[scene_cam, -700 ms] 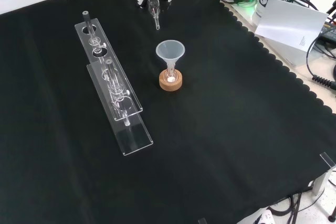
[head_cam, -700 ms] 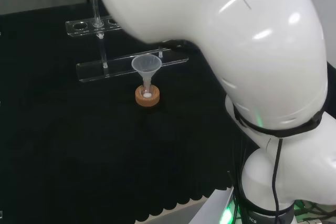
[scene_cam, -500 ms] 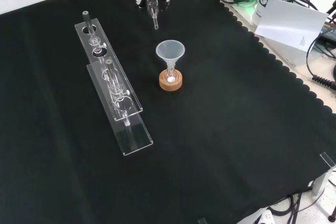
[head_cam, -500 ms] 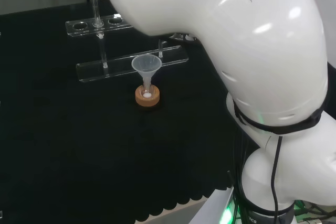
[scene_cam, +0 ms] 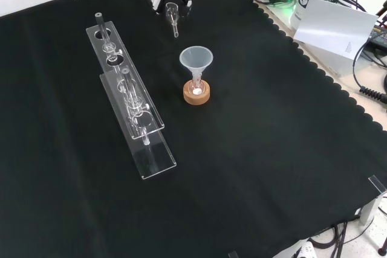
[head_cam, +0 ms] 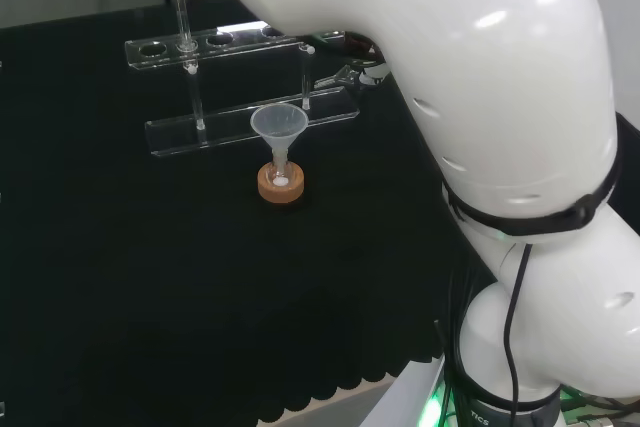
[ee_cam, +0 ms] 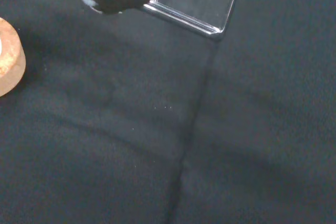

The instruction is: Put the weighing funnel back on the table.

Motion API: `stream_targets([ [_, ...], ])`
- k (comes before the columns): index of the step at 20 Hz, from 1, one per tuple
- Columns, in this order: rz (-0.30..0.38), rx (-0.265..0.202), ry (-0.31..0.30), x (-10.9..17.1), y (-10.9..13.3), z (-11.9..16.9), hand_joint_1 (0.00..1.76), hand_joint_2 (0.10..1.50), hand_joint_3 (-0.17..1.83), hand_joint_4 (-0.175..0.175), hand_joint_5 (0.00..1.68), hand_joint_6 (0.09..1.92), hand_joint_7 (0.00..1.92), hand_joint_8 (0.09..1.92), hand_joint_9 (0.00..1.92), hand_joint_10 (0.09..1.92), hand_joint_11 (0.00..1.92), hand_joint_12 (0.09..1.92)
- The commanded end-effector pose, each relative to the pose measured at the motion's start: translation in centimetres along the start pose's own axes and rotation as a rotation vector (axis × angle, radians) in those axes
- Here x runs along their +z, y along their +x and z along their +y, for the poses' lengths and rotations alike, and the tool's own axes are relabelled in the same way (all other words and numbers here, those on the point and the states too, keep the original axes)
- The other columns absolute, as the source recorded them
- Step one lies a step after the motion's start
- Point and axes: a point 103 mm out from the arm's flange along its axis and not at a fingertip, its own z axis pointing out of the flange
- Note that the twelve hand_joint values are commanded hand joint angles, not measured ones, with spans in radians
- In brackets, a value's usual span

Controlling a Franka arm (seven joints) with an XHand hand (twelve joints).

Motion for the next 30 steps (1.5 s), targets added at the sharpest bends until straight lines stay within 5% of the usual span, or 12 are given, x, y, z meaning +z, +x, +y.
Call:
stream_targets([
  [1,0.078,-0.021,-0.014,2.5,-1.1,2.6,1.26,1.10,0.00,-0.175,1.00,0.98,1.02,0.98,1.10,0.41,0.97,0.94],
  [11,0.159,-0.030,-0.010,6.7,-2.6,4.8,1.26,1.10,0.00,-0.175,1.00,0.99,1.01,0.98,1.10,0.41,0.97,0.94],
  [30,0.215,-0.071,0.028,11.7,-0.6,7.8,1.26,1.10,0.00,-0.175,0.99,0.99,1.01,0.98,1.10,0.41,0.96,0.94],
])
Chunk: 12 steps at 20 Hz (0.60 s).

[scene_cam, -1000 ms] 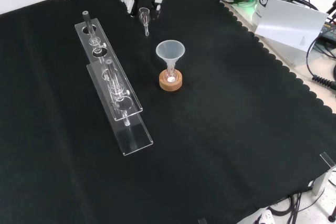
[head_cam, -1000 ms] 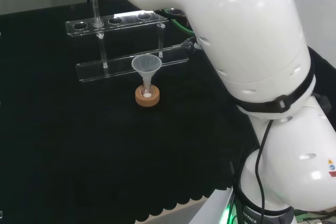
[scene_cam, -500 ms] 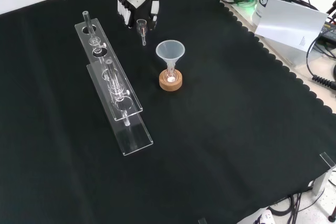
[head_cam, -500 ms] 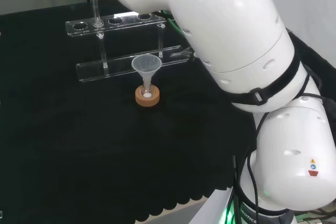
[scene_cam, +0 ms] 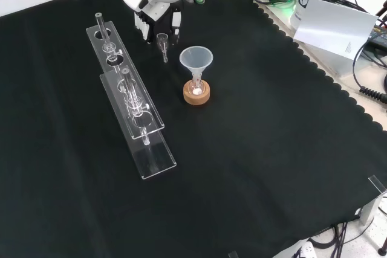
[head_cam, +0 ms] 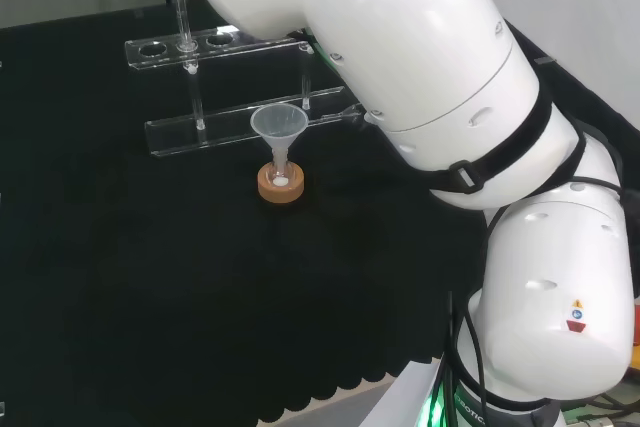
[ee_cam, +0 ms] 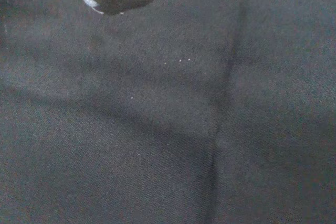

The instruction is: Put the weighing funnel back on the table.

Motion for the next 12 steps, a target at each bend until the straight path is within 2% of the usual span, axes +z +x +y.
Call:
stream_targets([
  [1,0.016,-0.019,0.006,1.7,0.2,1.1,1.26,1.10,0.00,-0.175,0.99,0.99,1.01,0.98,1.10,0.41,0.96,0.94],
  [12,0.032,-0.027,0.034,4.3,0.0,2.4,1.26,1.10,0.00,-0.175,0.99,0.99,1.01,0.99,1.10,0.41,0.96,0.94],
])
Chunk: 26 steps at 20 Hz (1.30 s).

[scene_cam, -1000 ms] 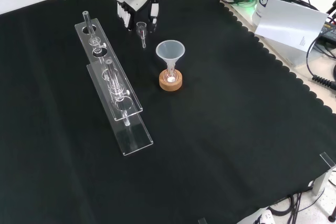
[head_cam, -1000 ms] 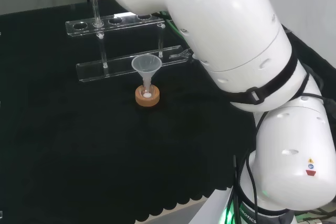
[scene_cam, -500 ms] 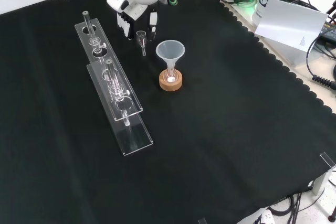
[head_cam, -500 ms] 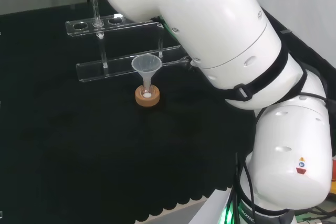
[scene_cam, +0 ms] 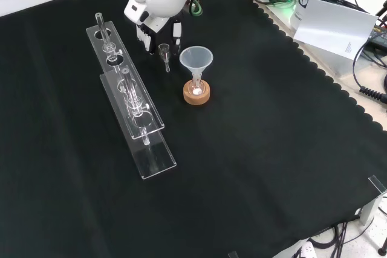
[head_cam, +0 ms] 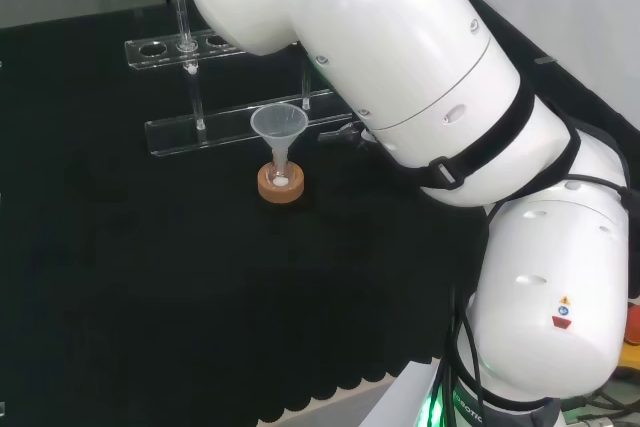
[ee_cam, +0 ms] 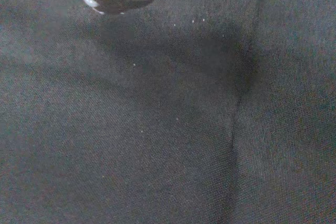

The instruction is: Put the weighing funnel back on the table.

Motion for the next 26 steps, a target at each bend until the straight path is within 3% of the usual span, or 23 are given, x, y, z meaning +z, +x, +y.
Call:
stream_targets([
  [1,0.013,-0.002,0.009,1.1,-0.3,0.7,1.26,1.10,0.00,-0.175,0.99,0.99,1.01,0.99,1.10,0.41,0.96,0.94],
  [24,0.054,-0.008,0.033,2.8,-0.2,1.7,1.25,1.11,0.00,-0.175,0.98,1.00,1.00,1.00,1.09,0.41,0.96,0.94],
  [26,0.061,-0.006,0.035,2.9,-0.1,1.7,1.15,1.10,0.00,-0.054,1.02,0.96,0.98,0.89,1.08,0.41,0.96,0.94],
])
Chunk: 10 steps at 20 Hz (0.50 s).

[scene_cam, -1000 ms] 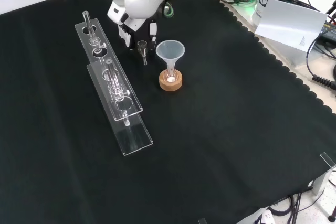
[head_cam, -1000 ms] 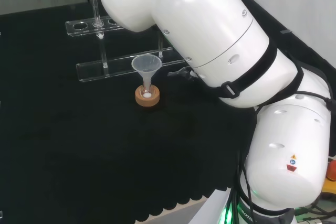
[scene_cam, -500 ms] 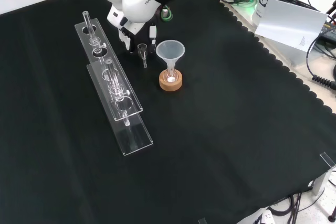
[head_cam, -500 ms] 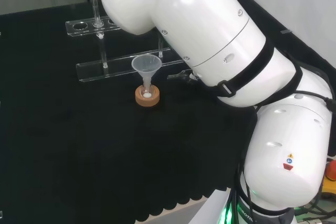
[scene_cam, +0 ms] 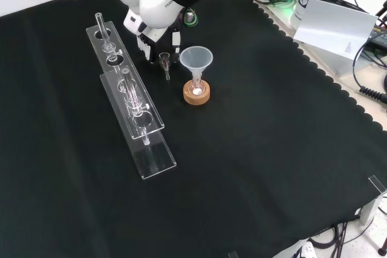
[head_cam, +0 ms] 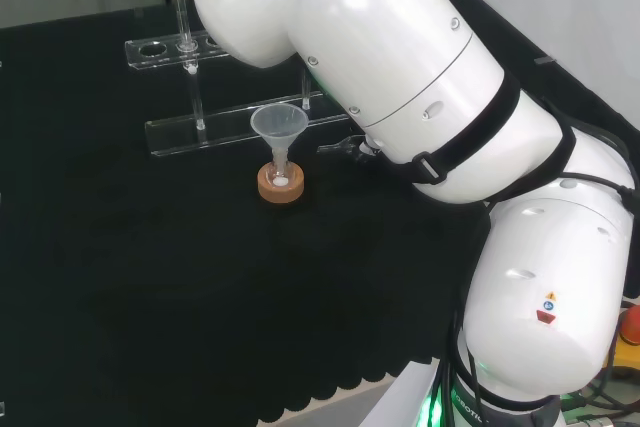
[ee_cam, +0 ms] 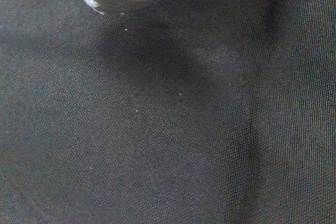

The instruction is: Put the weighing funnel back on the table.

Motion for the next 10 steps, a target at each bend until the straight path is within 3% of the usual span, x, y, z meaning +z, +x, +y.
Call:
stream_targets([
  [1,0.018,0.001,0.006,0.28,0.07,0.07,1.13,1.09,-0.01,-0.016,1.03,0.95,0.97,0.85,1.08,0.41,0.96,0.94],
  [3,0.024,0.001,0.009,0.47,0.17,0.11,1.10,1.09,-0.01,0.022,1.03,0.95,0.96,0.81,1.07,0.41,0.95,0.94],
  [10,0.002,0.008,0.008,0.72,0.62,0.18,1.05,1.11,0.00,0.101,0.99,1.00,0.86,0.79,1.02,0.38,0.86,1.00],
])
